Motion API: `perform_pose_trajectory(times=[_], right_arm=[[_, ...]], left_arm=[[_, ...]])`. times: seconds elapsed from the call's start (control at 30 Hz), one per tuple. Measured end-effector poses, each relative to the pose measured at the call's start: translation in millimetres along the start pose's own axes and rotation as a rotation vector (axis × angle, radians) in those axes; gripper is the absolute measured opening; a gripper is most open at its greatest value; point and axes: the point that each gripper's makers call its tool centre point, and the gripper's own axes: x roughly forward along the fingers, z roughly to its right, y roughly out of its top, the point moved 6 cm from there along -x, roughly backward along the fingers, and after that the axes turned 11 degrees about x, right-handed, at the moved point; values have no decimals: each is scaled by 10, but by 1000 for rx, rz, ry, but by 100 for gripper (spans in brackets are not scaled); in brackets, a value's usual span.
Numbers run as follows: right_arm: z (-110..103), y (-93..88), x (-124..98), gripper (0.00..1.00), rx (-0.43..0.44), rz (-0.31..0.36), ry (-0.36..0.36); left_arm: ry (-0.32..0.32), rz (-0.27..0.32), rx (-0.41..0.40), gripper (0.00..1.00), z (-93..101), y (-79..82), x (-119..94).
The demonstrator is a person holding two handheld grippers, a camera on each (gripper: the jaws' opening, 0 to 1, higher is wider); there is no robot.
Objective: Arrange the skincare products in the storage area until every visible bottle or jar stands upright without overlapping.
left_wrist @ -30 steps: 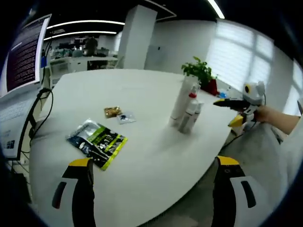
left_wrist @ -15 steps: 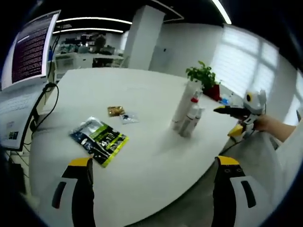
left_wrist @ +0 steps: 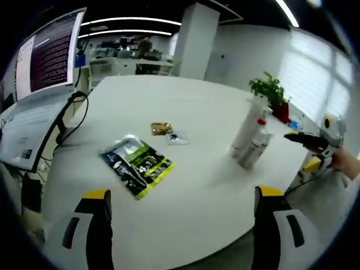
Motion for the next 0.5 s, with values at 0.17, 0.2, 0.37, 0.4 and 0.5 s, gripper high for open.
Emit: perform_pose_trajectory(times=[0.17, 0.2, 0.37, 0.4, 0.5], right_arm=[[48, -17, -1, 89, 22, -2, -28], [71, -71, 3, 88, 21, -40, -45], [53, -119, 28, 89, 56, -69, -18], [38, -97, 31, 90, 62, -55, -9], [14, -104, 51, 91, 43, -63, -8]], left_arm=[[102, -38, -67, 99, -64, 17, 172], [103, -57, -82, 99, -55, 4, 204], [149, -82, -113, 99, -84, 10, 392], [158, -98, -117, 99, -78, 16, 414], [184, -114, -138, 99, -83, 44, 492]])
